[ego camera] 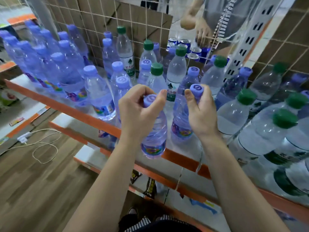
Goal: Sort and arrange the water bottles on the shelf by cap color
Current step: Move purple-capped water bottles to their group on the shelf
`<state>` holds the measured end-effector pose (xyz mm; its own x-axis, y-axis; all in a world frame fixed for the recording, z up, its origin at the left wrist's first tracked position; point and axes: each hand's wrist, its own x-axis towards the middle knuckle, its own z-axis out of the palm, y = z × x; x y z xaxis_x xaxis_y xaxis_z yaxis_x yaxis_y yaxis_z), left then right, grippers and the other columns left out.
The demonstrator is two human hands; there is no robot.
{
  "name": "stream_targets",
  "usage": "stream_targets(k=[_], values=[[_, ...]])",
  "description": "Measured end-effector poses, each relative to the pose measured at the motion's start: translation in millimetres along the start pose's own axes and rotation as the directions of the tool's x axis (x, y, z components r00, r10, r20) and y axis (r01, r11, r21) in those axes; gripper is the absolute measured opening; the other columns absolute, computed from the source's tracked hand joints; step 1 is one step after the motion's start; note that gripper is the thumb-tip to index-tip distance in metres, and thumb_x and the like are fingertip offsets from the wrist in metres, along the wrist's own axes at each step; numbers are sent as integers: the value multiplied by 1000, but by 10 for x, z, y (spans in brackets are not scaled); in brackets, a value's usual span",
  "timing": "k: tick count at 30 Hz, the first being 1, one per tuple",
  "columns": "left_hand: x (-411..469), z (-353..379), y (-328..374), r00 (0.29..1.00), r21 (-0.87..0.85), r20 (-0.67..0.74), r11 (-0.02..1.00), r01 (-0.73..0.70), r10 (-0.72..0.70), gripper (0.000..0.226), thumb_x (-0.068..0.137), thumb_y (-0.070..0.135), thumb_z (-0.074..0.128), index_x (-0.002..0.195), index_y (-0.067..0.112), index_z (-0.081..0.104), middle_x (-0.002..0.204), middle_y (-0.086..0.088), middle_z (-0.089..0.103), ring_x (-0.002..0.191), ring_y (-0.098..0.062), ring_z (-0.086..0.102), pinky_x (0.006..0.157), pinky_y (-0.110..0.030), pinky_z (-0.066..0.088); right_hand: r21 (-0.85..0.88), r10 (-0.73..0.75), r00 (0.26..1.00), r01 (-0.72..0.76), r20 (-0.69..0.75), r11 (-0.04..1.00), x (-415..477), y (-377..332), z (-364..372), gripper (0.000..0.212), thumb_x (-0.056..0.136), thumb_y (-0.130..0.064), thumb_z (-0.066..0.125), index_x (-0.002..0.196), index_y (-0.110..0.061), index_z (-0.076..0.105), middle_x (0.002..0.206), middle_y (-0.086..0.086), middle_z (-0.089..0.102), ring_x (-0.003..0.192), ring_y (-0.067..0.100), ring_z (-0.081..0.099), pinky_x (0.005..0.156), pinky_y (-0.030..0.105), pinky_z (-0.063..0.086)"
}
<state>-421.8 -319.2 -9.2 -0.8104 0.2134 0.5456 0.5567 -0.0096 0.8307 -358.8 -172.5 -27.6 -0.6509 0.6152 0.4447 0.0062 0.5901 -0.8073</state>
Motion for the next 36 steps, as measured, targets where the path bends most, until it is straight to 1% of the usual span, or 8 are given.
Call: stream_targets(k=[2,5,11,13,20,25,30,36], values=[[59,14,-67,998,-2,44,999,-33,33,43,81,37,65,61,2,50,55,-5,46,55,-10,42,55,-22,33,-35,28,999,-29,-32,999,-18,4,26,31,99,-27,53,112,2,51,95,2,56,83,13,49,69,10,35],[148,23,-156,994,-39,94,998,-50,53,42,83,35,65,60,3,49,55,-2,44,54,-8,40,54,-23,33,-53,57,994,-62,-90,997,-36,13,54,30,99,-27,53,112,0,52,94,1,57,82,14,50,69,6,34],[258,47,-239,984,-110,148,990,-84,99,42,84,35,66,62,2,51,59,-12,52,58,-30,55,55,-44,41,-71,95,982,-108,-165,992,23,-1,169,29,99,-28,54,107,0,52,95,8,62,86,22,57,72,19,40],[284,47,-263,983,-125,140,987,-98,115,40,84,33,67,62,3,51,59,-10,52,58,-31,56,56,-45,42,-96,88,978,-108,-191,990,71,6,197,28,99,-26,55,105,2,52,94,10,64,86,24,59,71,16,39],[321,55,-334,982,-124,111,982,-142,156,35,84,28,67,61,7,52,60,-2,49,57,-10,45,57,-16,34,-141,81,969,-116,-234,983,149,2,215,29,99,-25,55,110,2,53,98,9,64,86,20,57,69,10,37],[293,134,-324,980,-119,121,983,-142,157,38,85,28,67,61,1,57,60,-5,52,59,-12,48,59,-16,34,-86,139,975,-155,-172,984,107,-25,154,29,96,-30,60,106,-3,54,98,8,67,90,21,61,77,26,45],[238,293,-301,982,-120,128,985,-124,139,36,83,29,68,62,3,56,62,-3,51,58,-14,46,58,-18,34,-1,174,976,-176,-127,984,2,-86,64,31,95,-34,60,118,-13,54,107,-7,63,102,7,59,88,15,45],[137,435,-287,981,-59,137,990,-129,136,33,83,32,67,65,6,60,66,-3,55,61,-12,49,59,-19,38,41,133,981,-128,-144,991,-133,-133,-27,48,96,-35,44,134,-6,49,128,3,60,120,12,55,105,33,43]])
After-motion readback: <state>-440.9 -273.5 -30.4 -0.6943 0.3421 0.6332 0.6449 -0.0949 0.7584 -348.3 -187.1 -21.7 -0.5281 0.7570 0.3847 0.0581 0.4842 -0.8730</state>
